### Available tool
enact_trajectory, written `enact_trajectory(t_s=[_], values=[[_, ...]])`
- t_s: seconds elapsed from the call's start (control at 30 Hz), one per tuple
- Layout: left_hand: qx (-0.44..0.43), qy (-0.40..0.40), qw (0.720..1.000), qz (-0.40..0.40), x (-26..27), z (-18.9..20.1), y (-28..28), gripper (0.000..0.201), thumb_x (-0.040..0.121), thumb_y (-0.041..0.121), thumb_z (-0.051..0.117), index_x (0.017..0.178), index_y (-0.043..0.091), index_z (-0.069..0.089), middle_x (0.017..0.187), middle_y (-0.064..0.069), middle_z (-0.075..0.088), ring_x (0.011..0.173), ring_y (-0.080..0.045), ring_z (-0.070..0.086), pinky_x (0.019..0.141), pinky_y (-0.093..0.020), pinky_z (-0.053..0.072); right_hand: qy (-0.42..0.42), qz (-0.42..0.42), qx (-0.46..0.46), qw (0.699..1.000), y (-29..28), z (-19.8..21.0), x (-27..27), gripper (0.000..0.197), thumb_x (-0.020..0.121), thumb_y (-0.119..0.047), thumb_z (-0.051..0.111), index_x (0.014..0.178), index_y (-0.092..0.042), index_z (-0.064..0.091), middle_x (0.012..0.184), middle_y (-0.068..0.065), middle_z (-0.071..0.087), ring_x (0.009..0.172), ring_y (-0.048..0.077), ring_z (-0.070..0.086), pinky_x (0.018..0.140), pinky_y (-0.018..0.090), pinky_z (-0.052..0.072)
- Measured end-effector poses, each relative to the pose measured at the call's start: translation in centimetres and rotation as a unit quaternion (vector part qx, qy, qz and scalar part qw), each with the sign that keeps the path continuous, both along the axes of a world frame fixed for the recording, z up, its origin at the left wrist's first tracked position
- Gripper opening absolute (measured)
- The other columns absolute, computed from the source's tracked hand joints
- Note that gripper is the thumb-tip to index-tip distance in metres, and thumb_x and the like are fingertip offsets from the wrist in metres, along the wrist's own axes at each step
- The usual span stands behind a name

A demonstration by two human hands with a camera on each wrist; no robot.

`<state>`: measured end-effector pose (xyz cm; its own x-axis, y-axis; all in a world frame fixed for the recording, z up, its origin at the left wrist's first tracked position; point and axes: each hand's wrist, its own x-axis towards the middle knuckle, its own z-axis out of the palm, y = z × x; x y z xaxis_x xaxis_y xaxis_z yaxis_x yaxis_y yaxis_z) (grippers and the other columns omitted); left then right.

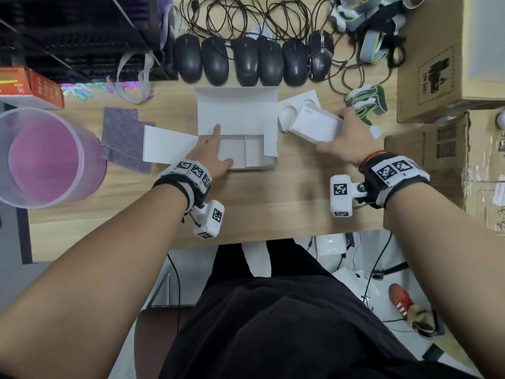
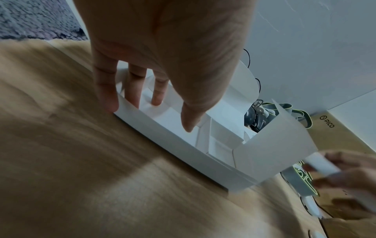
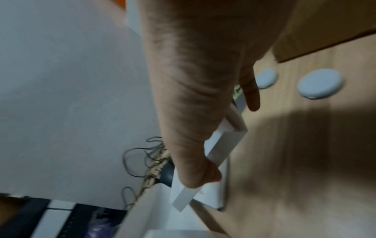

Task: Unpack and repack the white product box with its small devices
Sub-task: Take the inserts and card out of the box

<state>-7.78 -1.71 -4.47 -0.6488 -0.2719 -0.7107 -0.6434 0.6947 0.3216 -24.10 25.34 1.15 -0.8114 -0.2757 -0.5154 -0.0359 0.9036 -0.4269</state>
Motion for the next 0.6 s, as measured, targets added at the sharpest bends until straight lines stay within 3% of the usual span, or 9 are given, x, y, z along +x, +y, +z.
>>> enact_trajectory(t_s=[0.13,0.23,0.33,0.4,0.5,0.6], values=[[0.005,0.008,1.0,-0.002,0.1,-0.2,-0.3,0.093,0.092,0.044,0.057,0.156,0.032,-0.01,0.161,-0.011,0.019,0.138,-0.034,0.04,0.104,-0.044,0.04,0.031,0.054,-0.078,0.995,-4.6,5.1,-0.1,0.071,0.072,-0.029,0.083,0.129,-0.011,0.044,0.109,-0.002,0.054,0.101,0.02,0.057,0.074,0.024,0.04],[0.014,0.007,1.0,-0.007,0.0,-0.6,-0.6,0.094,0.09,0.043,0.059,0.156,0.029,-0.007,0.16,-0.014,0.02,0.139,-0.034,0.037,0.107,-0.046,0.039,-0.044,0.082,-0.125,0.988,-10.4,6.9,2.1,0.06,0.076,-0.033,0.082,0.121,-0.017,0.044,0.097,-0.009,0.055,0.089,0.013,0.062,0.057,0.006,0.041],[0.016,0.014,1.0,0.012,0.3,-0.6,-0.6,0.087,0.087,0.045,0.061,0.156,0.018,0.016,0.157,-0.014,0.029,0.138,-0.033,0.037,0.111,-0.044,0.036,-0.145,0.097,-0.164,0.971,-15.2,4.2,5.4,0.069,0.072,-0.04,0.083,0.125,-0.015,0.048,0.104,-0.004,0.062,0.093,0.015,0.064,0.065,0.019,0.047],[0.02,0.02,1.0,0.014,0.4,-0.6,-0.6,0.075,0.088,0.039,0.062,0.151,0.014,0.03,0.153,-0.012,0.036,0.137,-0.032,0.04,0.112,-0.041,0.035,-0.163,0.09,-0.154,0.97,-16.3,1.3,6.9,0.073,0.07,-0.043,0.082,0.126,-0.014,0.046,0.109,0.0,0.062,0.097,0.017,0.062,0.069,0.024,0.045],[0.053,0.071,0.996,-0.017,0.5,0.1,-0.5,0.054,0.088,0.026,0.06,0.14,0.02,0.046,0.137,-0.006,0.055,0.124,-0.028,0.052,0.103,-0.037,0.043,-0.182,0.09,-0.119,0.972,-15.6,-1.6,8.2,0.07,0.07,-0.042,0.082,0.124,-0.018,0.043,0.111,-0.001,0.06,0.102,0.02,0.059,0.068,0.025,0.043],[0.064,0.059,0.996,-0.027,1.6,0.3,-1.0,0.029,0.094,0.013,0.054,0.122,0.006,0.059,0.119,-0.013,0.063,0.106,-0.032,0.059,0.093,-0.042,0.049,-0.167,0.142,-0.081,0.972,-14.5,-2.9,8.7,0.074,0.073,-0.043,0.082,0.129,-0.016,0.041,0.113,0.001,0.058,0.1,0.02,0.056,0.064,0.021,0.038]])
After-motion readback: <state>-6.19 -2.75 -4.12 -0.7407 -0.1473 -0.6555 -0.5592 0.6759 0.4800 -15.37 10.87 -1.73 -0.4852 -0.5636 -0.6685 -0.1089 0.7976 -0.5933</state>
